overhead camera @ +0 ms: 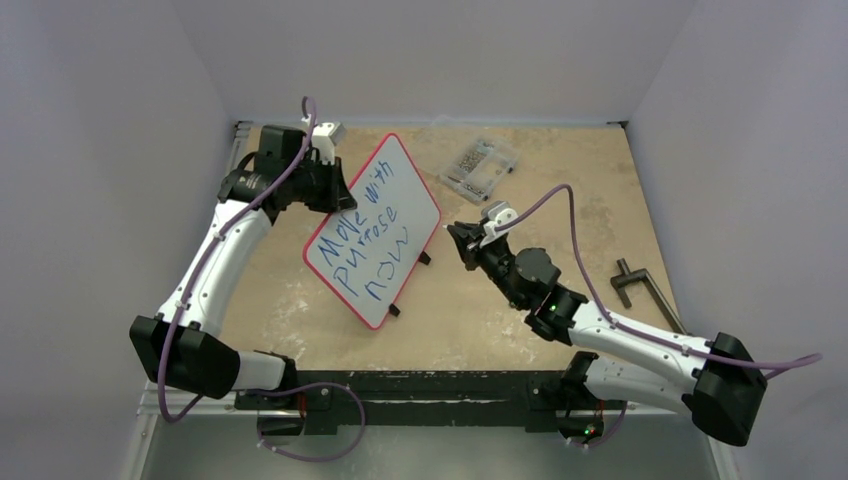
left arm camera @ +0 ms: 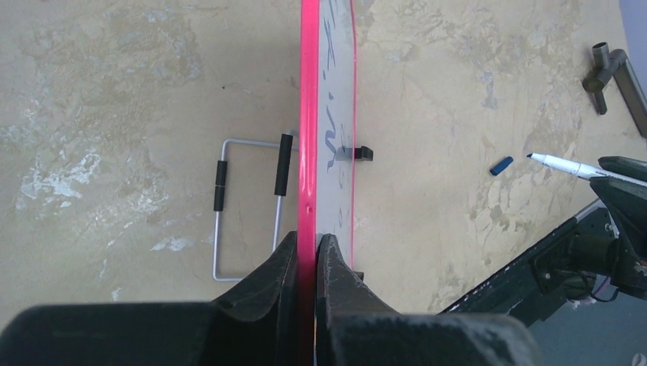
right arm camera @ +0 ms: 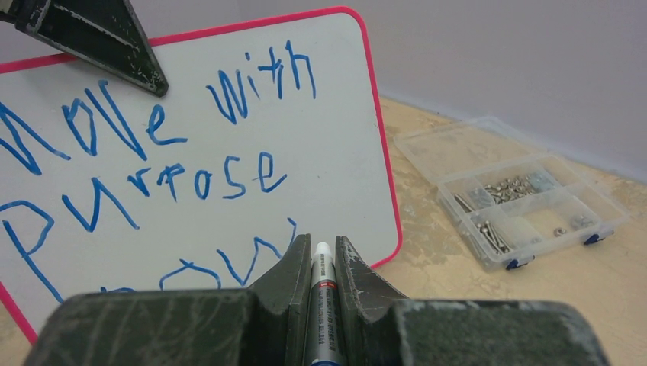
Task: Write a sentence on the whiteboard
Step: Put down the whiteboard on the whiteboard stand.
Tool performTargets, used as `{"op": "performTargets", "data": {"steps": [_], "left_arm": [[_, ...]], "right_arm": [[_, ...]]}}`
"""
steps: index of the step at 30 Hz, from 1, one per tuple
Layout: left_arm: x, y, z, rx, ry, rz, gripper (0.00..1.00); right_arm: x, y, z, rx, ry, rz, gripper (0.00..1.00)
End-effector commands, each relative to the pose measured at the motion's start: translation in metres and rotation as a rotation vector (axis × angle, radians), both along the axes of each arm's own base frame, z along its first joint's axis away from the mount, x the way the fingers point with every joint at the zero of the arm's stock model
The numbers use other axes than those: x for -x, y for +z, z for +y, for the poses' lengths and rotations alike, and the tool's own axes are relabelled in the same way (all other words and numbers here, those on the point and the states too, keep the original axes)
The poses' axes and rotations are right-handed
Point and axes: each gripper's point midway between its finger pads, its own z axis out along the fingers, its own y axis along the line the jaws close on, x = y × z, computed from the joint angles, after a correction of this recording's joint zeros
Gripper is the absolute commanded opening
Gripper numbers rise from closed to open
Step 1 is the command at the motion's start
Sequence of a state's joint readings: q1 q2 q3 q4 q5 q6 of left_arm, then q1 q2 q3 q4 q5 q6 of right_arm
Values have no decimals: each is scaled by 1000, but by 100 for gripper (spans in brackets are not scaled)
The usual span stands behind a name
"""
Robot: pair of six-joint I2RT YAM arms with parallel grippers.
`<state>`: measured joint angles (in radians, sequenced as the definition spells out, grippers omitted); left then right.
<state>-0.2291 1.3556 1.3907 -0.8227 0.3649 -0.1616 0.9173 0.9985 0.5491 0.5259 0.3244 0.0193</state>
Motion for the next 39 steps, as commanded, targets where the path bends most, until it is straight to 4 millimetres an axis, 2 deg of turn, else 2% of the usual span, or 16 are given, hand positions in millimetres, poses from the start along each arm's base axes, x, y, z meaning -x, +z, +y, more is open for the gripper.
{"op": "performTargets", "data": {"steps": [1, 3, 9, 19, 27, 36, 39], "left_arm": [[16, -70, 58, -332, 103, 171, 0], [16, -73, 63, -359, 116, 172, 0], [18, -77, 78, -423, 163, 154, 11], [20, -81, 84, -445, 183, 148, 31], [21, -77, 89, -454, 210, 130, 39], [21, -67, 93, -458, 237, 81, 42], [21, -63, 94, -453, 239, 65, 46]], "right_arm": [[2, 7, -4, -40, -15, -5, 0], [3, 7, -5, -44, -13, -6, 0], [5, 9, -6, -54, -9, -6, 0], [5, 11, -6, -59, -8, -10, 0], [5, 10, -5, -57, -5, -7, 0], [6, 10, -5, -57, -2, -7, 0], [6, 10, -5, -54, 0, -6, 0]]}}
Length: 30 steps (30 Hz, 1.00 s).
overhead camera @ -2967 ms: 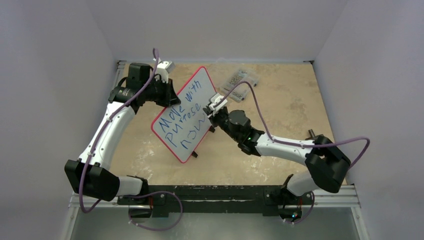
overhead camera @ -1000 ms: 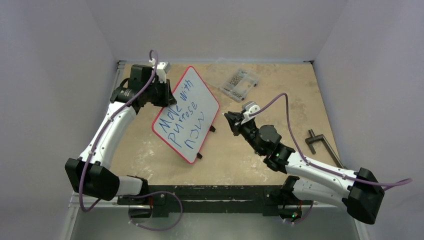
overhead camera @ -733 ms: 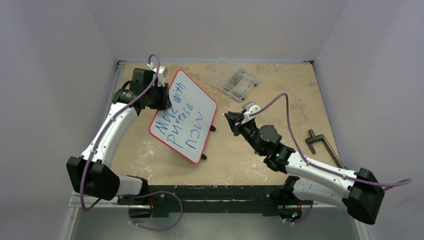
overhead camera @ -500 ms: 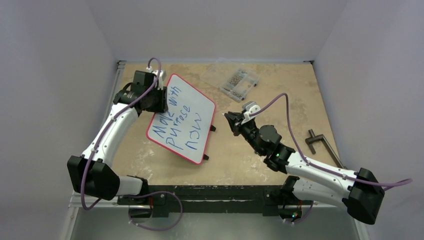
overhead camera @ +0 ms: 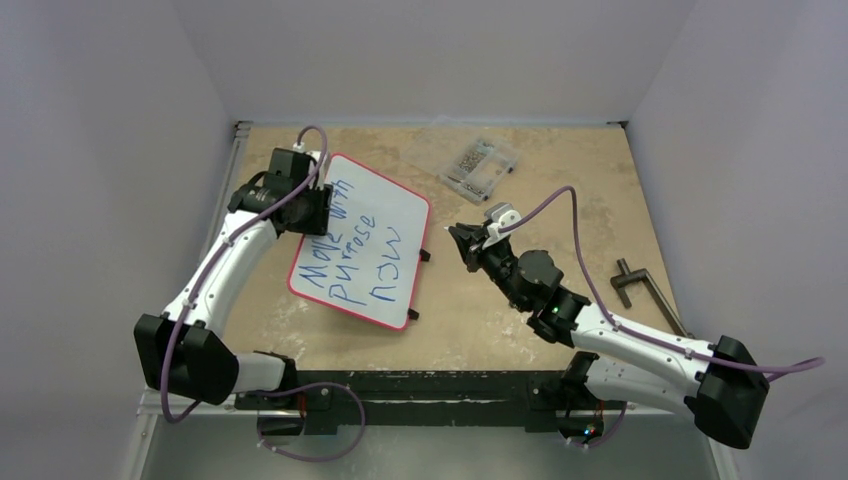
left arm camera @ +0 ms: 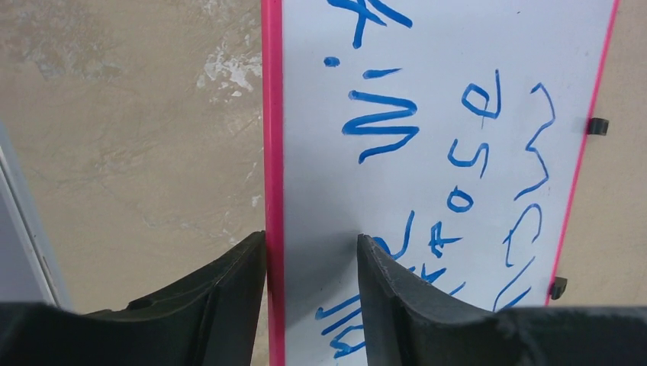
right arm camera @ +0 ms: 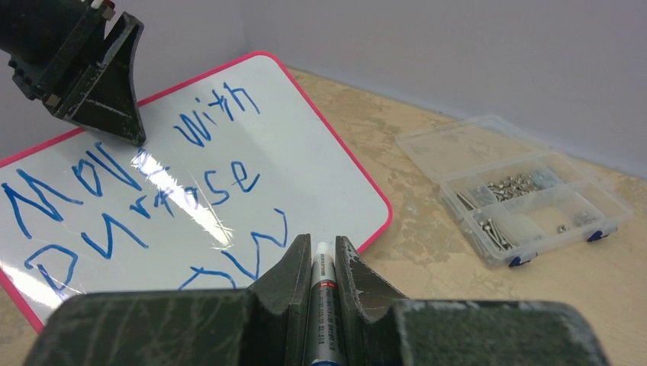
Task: Write a sentence on the whiteboard
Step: Put down the whiteboard on the whiteboard stand.
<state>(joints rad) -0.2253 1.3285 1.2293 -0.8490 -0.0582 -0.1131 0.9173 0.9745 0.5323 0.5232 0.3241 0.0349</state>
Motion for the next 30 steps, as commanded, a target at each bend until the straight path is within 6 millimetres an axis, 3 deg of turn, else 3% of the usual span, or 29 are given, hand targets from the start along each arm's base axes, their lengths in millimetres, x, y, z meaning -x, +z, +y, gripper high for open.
{"op": "performTargets", "data": {"steps": [1, 5, 14, 21, 24, 30], "left_arm": [[14, 3, 14, -73, -3, 2, 48], [14, 5, 15, -75, 4, -10, 56], [15, 21, 21, -80, 33, -74, 63], [16, 57, 22, -65, 42, -165, 71], [21, 74, 20, -41, 34, -211, 93], [36, 102, 8, 33, -31, -284, 99]], "right_arm": [[2, 10, -2, -38, -3, -13, 0], [2, 11, -1, -35, -4, -14, 0], [1, 12, -1, -32, -7, -16, 0], [-3, 20, -11, -38, -60, -17, 0], [-7, 27, -29, -64, -150, -31, 0], [-12, 46, -42, -101, -227, -10, 0]]}}
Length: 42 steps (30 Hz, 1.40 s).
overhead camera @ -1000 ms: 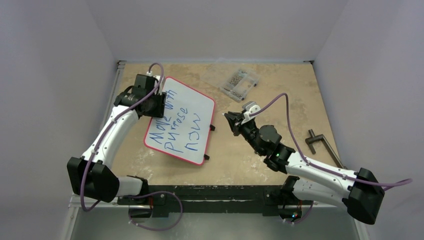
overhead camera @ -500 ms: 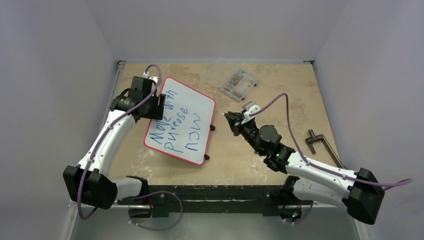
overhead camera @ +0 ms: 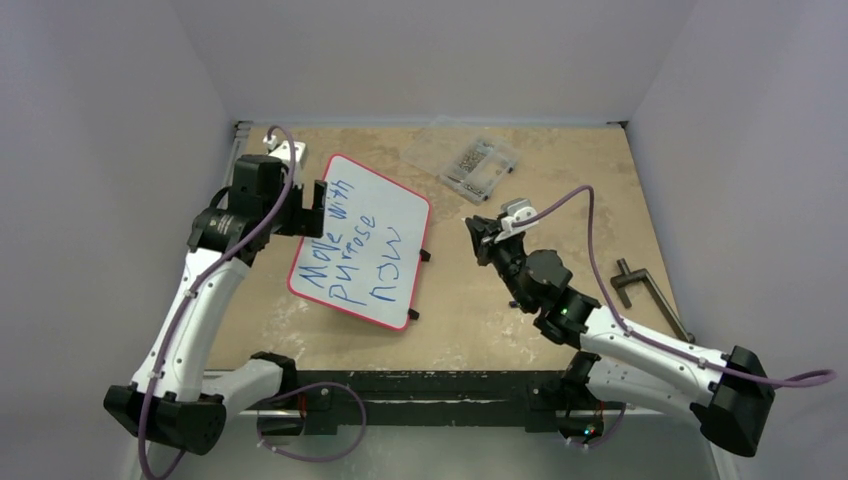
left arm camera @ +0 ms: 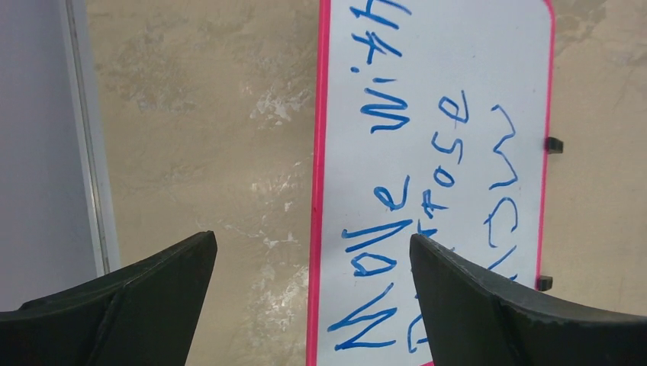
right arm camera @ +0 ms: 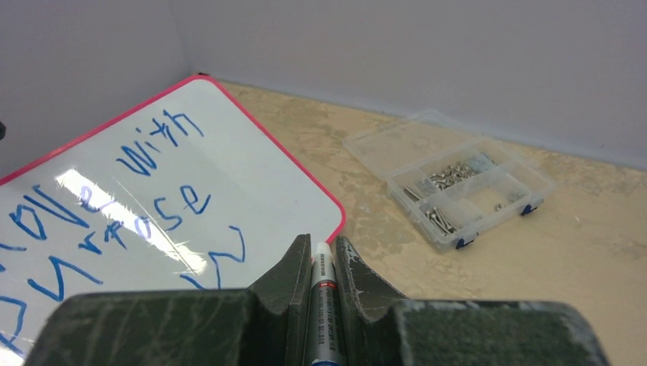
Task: Write a sentence on the whiteboard
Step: Pick up the pen cap from the center of the board.
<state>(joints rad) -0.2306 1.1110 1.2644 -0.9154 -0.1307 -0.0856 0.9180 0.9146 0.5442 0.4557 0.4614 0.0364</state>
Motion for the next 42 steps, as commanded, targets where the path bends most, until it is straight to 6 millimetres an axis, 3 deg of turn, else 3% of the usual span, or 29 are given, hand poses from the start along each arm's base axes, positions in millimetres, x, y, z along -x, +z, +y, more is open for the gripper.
{"op": "performTargets", "data": {"steps": [1, 9, 19, 25, 30, 38, 42], "left_arm": [[12, 39, -14, 70, -74, -99, 99], [28, 61, -60, 225, -258, -155, 94], [41, 49, -152, 289, -588, -130, 87], [51, 33, -209, 316, -803, -68, 86], [59, 21, -253, 303, -940, -32, 86], [70, -20, -330, 231, -1154, -31, 82], [74, -42, -367, 188, -1220, -14, 78]], "right_arm": [[-7, 40, -16, -98, -106, -13, 0], [-20, 68, -12, -107, -160, 106, 0], [-45, 115, -23, -178, -138, 174, 0], [-56, 129, -48, -221, -199, 193, 0], [-56, 124, -72, -228, -278, 210, 0], [-40, 127, -107, -285, -389, 196, 0], [-28, 141, -125, -320, -439, 161, 0]]}}
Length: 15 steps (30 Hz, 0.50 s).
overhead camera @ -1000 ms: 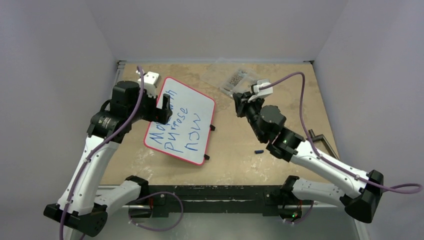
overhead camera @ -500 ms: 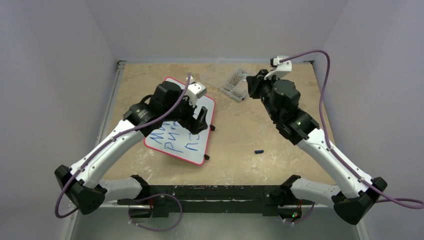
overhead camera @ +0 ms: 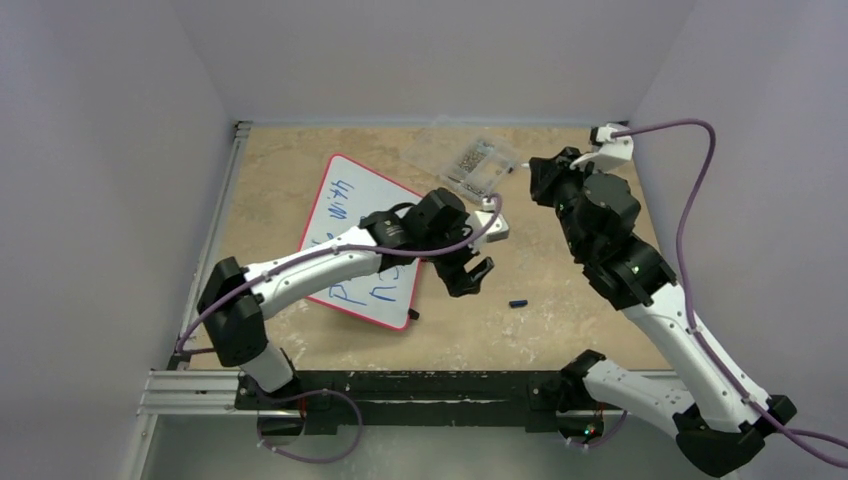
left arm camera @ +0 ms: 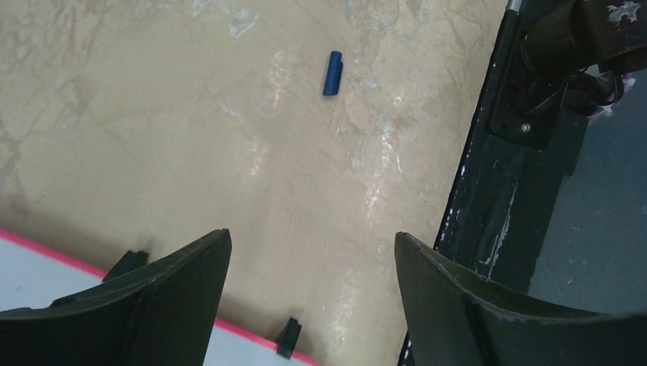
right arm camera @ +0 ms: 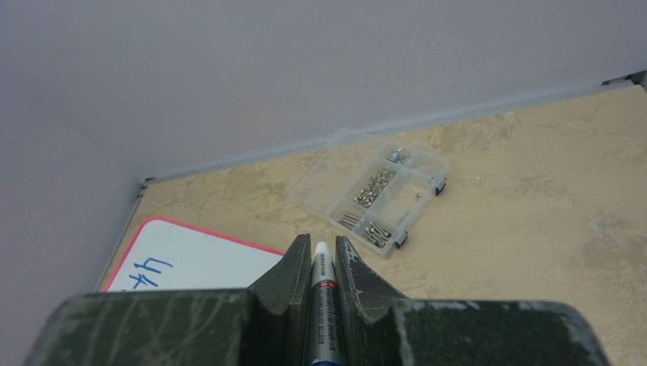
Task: Write a sentence on the whiteboard
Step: Pick up the pen cap from the center of the board.
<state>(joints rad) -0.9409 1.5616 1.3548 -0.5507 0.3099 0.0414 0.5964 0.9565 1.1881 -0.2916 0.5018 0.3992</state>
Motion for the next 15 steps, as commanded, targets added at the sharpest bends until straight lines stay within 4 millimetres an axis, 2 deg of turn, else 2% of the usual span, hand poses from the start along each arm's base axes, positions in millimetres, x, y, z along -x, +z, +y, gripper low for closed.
{"op": "performTargets", "data": {"steps": [1, 4, 8, 15], "left_arm": [[-3, 6, -54, 48, -110, -108, 77], [1, -19, -78, 2, -156, -110, 75], [0, -37, -103, -31, -168, -129, 75], [-5, -72, -126, -136, -156, -147, 73]], "right_arm": [[14, 23, -29, -61, -108, -55, 0], [24, 40, -40, -97, -132, -99, 0], [34, 53, -46, -138, -126, -139, 0], [47, 68, -53, -148, -111, -184, 0]]}}
